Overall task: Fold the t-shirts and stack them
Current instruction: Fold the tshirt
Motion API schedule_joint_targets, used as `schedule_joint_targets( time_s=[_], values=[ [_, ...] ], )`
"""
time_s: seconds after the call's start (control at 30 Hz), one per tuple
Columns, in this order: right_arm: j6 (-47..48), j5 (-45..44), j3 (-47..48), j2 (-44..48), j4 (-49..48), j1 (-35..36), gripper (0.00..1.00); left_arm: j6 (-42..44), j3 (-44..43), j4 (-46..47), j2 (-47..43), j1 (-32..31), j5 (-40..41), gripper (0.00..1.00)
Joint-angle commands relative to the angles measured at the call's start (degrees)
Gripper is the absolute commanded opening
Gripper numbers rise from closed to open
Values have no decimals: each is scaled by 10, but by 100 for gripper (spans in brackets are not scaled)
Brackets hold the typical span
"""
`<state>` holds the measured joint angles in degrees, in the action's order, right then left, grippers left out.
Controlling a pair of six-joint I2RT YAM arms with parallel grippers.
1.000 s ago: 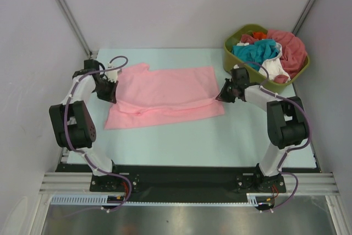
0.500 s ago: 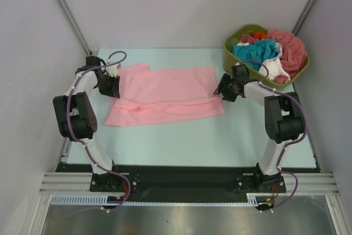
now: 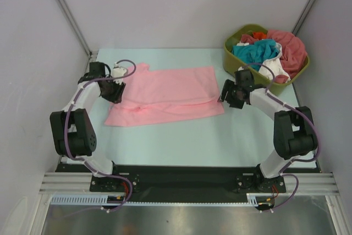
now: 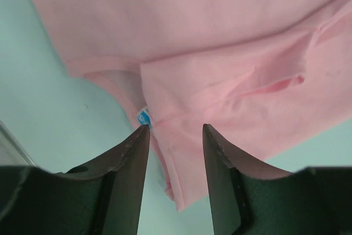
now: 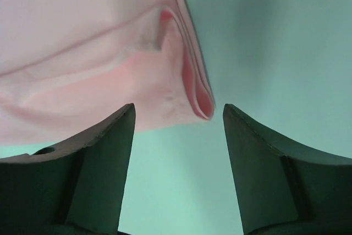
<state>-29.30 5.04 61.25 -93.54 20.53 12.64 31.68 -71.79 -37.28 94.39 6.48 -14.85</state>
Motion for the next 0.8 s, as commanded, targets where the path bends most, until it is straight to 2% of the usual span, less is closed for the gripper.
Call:
schedule_joint_targets(
  time_s=[0.0, 0.1, 0.2, 0.23, 0.33, 0.43, 0.5, 0.57, 0.6, 0.63, 0.73, 0.77],
  values=[
    [8, 11, -19, -10, 29, 5, 70, 43, 58, -16, -40, 12, 34, 50],
    [5, 29, -19, -38, 34, 7, 69, 107, 106, -42, -65, 11, 44, 54],
    [1, 57, -26, -61, 11, 5, 59, 168, 170, -31, -89, 10, 45, 60],
    [-1, 59, -28, -65, 7, 5, 46, 178, 183, -25, -92, 10, 47, 61],
    [-11, 67, -36, -66, -9, -1, 25, 195, 213, 12, -89, 10, 63, 61],
    [-15, 70, -46, -57, -9, -3, 12, 192, 232, 47, -77, 8, 68, 61],
    [-16, 71, -60, -45, -4, -5, 6, 187, 243, 60, -71, 6, 68, 59],
    [-16, 71, -74, -32, 1, -10, 2, 183, 251, 63, -67, 4, 61, 47],
    [-16, 72, -89, -16, 7, -10, 1, 179, 256, 71, -68, 5, 61, 37],
    [-15, 72, -97, -7, 12, -12, 0, 175, 259, 75, -70, 5, 61, 20],
    [-11, 69, -124, 33, 44, -14, 0, 173, 266, 55, -79, 4, 38, 0],
    [-9, 67, -129, 45, 55, -13, 0, 173, 264, 45, -87, 4, 24, 0]
  ],
)
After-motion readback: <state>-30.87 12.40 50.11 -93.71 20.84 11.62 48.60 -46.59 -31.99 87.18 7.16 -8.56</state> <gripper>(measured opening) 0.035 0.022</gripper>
